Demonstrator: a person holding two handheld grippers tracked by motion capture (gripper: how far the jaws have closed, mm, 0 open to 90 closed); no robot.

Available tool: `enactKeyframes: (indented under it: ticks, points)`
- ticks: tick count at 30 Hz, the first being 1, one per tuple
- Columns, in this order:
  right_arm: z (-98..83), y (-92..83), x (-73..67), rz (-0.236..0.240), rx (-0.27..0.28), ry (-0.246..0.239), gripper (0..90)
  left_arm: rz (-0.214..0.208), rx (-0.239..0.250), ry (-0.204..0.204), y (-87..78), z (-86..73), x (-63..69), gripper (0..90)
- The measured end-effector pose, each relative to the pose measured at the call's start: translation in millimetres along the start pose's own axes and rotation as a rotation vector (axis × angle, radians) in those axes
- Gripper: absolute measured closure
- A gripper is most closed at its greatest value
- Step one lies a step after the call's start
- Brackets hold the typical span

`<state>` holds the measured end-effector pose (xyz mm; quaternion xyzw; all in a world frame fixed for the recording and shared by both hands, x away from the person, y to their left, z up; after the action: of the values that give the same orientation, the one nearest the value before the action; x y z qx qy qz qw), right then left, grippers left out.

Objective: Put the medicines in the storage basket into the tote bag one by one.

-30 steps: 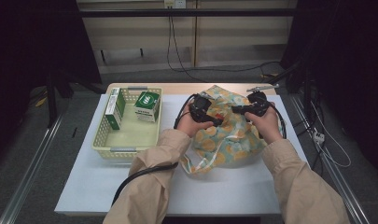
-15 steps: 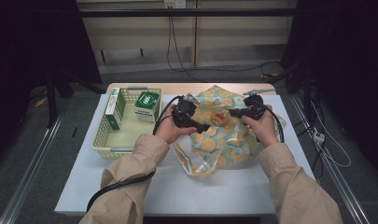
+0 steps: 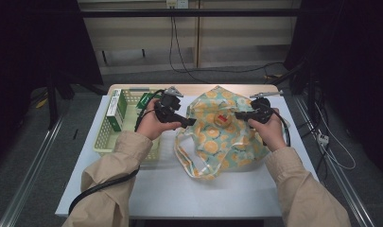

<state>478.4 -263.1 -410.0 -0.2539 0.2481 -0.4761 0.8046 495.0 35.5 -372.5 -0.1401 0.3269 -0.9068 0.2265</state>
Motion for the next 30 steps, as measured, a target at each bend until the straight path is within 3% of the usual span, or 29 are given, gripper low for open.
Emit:
enactKeyframes:
  ticks: [6,8,9,10,19,21,22,23,30]
  points:
    - [-1.2,-0.5,0.5,0.001,0.001,0.000,88.9,0.001,0.011,-0.013,-13.2,-6.1,-12.0,10.5]
    - [-0.9,-0.6,-0.5,0.001,0.000,-0.001,88.9,0.015,0.012,-0.020,-18.1,-8.3,-16.3,10.5]
    - [-0.8,-0.6,-0.8,0.000,0.000,-0.002,88.9,0.050,0.001,-0.020,-21.2,-9.9,-18.7,10.5]
    - [-0.7,-0.6,-1.1,0.002,0.002,-0.002,88.9,0.023,0.001,-0.019,-22.6,-11.0,-21.0,10.6]
    - [-1.2,0.7,-0.8,0.002,-0.005,-0.006,88.9,0.071,-0.005,-0.036,-41.1,-23.7,-41.6,10.5]
    - [-1.2,1.5,-0.9,0.003,-0.004,-0.010,88.9,0.075,0.000,-0.044,-43.0,-26.3,-45.2,10.5]
    - [-1.3,1.5,-1.1,0.003,-0.006,-0.007,88.9,0.103,0.000,-0.048,-43.6,-27.8,-46.4,10.5]
    - [-1.5,1.9,-1.2,0.005,-0.007,-0.008,89.0,0.083,0.003,-0.048,-43.9,-29.6,-49.0,10.5]
    - [-1.1,1.8,-2.1,0.010,-0.009,-0.013,89.0,0.111,-0.010,-0.081,-44.9,-41.9,-64.3,10.5]
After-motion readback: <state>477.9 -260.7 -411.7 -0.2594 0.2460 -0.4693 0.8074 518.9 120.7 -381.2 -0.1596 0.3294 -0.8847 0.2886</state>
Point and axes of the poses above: each handheld gripper's, and its own axes: y roughly forward along the jaws, z roughly out of its top, x roughly to its right, the point moved 3 cm from there along y, roughly forward along the jaws, and after that the axes turned 3 degrees about -z, right-handed, at the moved point
